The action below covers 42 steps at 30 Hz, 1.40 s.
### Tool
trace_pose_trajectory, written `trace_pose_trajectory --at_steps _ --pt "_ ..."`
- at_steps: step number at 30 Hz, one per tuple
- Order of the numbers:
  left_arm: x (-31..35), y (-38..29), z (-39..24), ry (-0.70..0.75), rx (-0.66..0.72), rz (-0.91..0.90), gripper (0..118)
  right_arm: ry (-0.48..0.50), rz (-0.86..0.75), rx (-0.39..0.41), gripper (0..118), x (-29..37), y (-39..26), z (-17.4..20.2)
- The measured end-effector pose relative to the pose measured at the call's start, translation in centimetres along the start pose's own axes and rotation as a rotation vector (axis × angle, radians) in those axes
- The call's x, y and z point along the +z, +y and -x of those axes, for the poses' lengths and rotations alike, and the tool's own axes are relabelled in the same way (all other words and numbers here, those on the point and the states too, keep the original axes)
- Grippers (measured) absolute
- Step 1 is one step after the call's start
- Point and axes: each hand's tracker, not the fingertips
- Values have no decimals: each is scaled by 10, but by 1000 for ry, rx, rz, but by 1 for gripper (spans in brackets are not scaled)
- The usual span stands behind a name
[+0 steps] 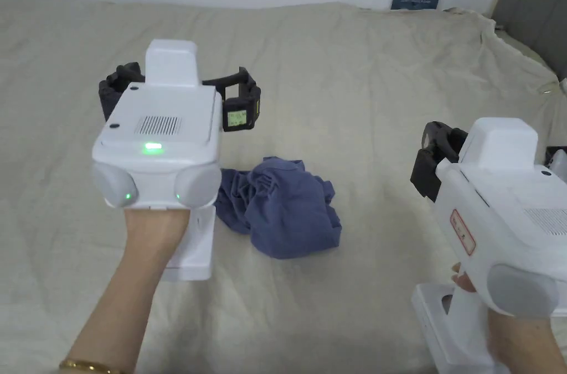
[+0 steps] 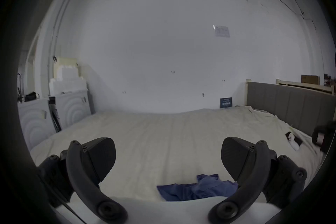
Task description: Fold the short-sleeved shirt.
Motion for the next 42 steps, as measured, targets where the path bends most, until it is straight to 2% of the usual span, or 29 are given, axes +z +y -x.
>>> trace_pose_trajectory --at_steps 1,2,3,4,5,6,9,10,14,27,31,32,33,34,35,36,38,42 --pt "6 -5 1 1 8 -5 114 7 -10 4 0 0 1 2" --pt "11 -10 3 1 18 0 106 13 -17 6 0 1 3 4" --pt "14 -16 5 -2 22 5 94 19 -23 7 0 1 3 6" --pt "17 -20 8 -9 27 8 78 27 -30 7 0 2 3 7" --pt "21 -24 9 -14 38 10 55 30 -34 7 0 4 2 9" --pt "25 -27 11 -16 48 10 41 32 -38 5 0 5 1 10" --pt "38 -35 11 -37 57 8 5 49 -44 -16 0 10 -4 13" --pt "40 -37 11 -40 57 12 0 51 -43 -16 0 10 -6 14" --pt "49 -45 15 -99 81 46 0 52 -33 9 0 13 -12 18" --pt "57 -63 11 -80 70 88 0 43 16 4 0 12 -24 14" --pt "57 -64 12 -77 72 94 0 42 96 2 1 -5 -19 8" --pt "56 -64 13 -77 74 96 0 53 148 6 7 -13 -18 7" --pt "56 -64 13 -77 75 99 0 49 187 9 25 -21 -16 4" --pt "56 -65 13 -76 74 101 0 71 226 6 51 -29 -16 3" --pt "55 -65 13 -73 70 102 0 95 299 23 83 -40 -14 1" --pt "55 -65 13 -72 68 102 0 103 341 32 100 -49 -14 0" --pt "55 -66 15 -71 73 102 0 93 411 21 113 -67 -15 1" --pt "54 -66 17 -65 79 107 0 86 638 -38 115 -118 -28 3"
